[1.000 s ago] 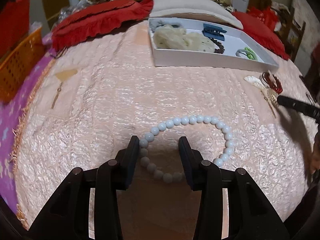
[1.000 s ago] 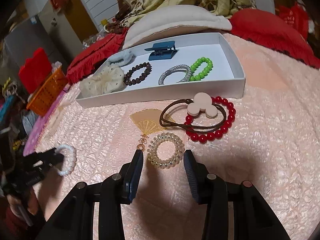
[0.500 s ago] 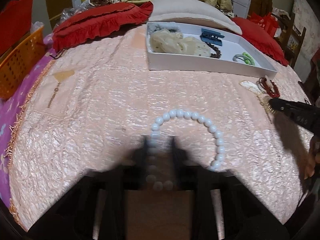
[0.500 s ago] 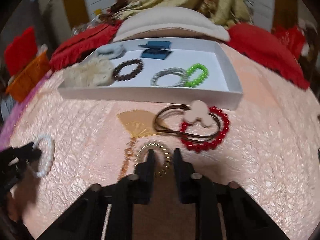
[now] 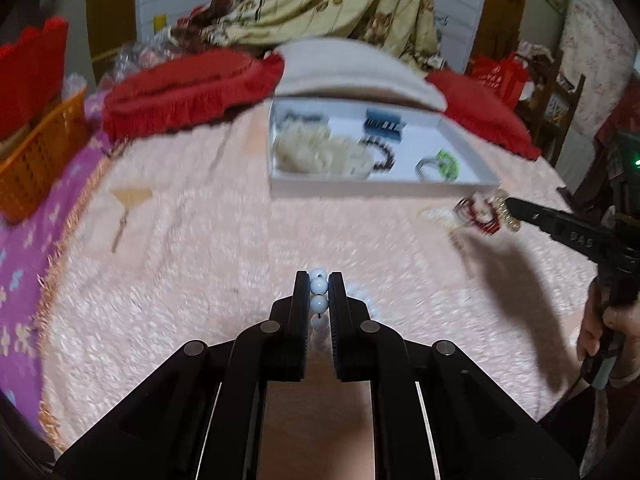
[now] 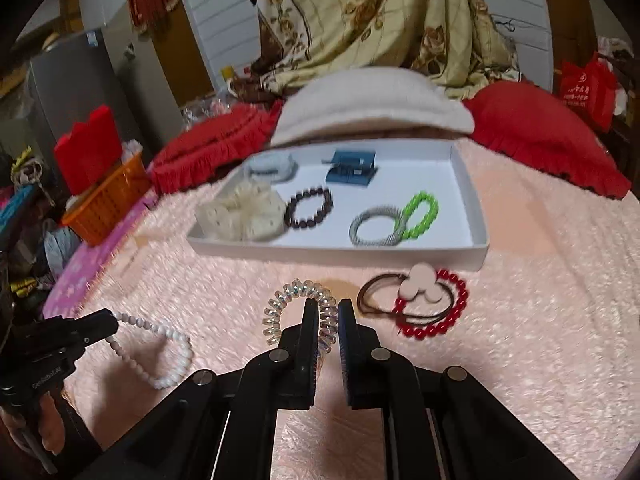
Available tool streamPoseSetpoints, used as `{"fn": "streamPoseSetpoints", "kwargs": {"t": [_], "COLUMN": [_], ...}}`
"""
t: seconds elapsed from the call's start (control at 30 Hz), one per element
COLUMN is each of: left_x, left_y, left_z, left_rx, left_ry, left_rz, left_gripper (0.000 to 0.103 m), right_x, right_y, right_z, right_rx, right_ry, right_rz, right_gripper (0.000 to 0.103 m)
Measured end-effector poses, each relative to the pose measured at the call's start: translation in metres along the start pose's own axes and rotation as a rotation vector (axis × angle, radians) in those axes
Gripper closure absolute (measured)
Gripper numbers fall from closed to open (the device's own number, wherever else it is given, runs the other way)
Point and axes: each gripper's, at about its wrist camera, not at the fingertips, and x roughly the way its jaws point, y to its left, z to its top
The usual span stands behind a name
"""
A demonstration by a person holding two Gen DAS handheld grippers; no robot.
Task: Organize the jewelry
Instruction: 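Grasp the white bead bracelet with the left tool while the right tool grasps the clear coiled hair tie, then carry the white bracelet and coiled hair tie into the box and open both tools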
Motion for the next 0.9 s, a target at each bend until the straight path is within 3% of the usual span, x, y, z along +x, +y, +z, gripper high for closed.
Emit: {"fn": "streamPoseSetpoints", "kwargs": {"t": [0.5, 0.73, 0.9], "left_x": [-0.058, -0.041, -0.008], "left_y": [-0.041, -0.064, -0.086], "left_z": [0.074, 0.125, 0.158], "left_rx": [0.132, 0.159, 0.187], "left_ry": [-0.146, -0.121, -0.09], "left_rz": [-0.042, -0.068, -0.058], "left_gripper": [0.095, 0.095, 0.095], "right_x": [-0.035, -0.022, 0.005], "right_y": [-0.024, -0.05, -0.068], "right_z": [0.028, 0.052, 0.074], "right_rx": [0.032, 0.069, 0.085], "right_ry": [-0.066, -0.055, -0.027], "right_rz": [-0.005, -0.021, -0.048], "right_gripper": [0.094, 0.094, 0.094]}}
